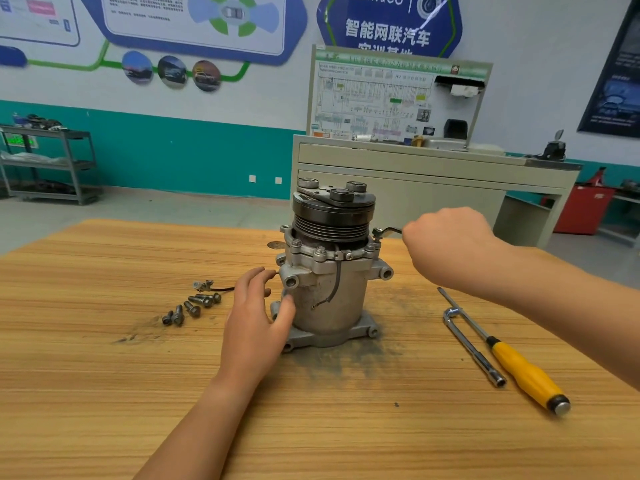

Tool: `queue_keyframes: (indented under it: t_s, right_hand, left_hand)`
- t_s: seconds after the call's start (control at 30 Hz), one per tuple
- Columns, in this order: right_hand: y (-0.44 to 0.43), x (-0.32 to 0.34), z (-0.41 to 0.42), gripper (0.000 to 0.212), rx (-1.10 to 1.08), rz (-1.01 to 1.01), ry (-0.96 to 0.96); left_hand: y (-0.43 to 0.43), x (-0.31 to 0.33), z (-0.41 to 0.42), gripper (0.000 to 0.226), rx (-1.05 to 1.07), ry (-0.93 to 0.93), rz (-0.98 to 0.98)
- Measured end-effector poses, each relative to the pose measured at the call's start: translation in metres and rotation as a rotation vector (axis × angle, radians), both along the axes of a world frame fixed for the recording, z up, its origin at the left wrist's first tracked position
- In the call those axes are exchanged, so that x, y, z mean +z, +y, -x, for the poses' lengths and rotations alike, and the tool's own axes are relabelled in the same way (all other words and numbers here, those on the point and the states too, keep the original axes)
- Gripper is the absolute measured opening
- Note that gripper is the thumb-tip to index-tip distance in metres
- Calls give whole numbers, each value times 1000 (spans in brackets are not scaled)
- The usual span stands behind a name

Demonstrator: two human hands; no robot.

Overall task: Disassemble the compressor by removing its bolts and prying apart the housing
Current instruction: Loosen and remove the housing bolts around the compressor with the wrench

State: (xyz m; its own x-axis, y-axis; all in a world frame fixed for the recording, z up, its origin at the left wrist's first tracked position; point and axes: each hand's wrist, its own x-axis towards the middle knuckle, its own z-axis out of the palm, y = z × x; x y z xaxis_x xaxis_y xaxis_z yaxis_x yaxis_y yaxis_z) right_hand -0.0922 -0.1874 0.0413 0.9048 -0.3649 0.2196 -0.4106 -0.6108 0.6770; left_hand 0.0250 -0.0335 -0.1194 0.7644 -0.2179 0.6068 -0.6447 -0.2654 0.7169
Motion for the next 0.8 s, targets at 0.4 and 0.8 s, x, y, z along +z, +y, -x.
queue_keyframes:
  t_s: [0.4,0.8]
  right_hand:
    - [-38,1,-1,15,172,103,108]
    - [-95,-25,-76,29,444,-9,-205]
  left_hand:
    - [-4,-2,-1,46,-61,-67,-4]
    - [-3,-2,2,47,-79,-80,7]
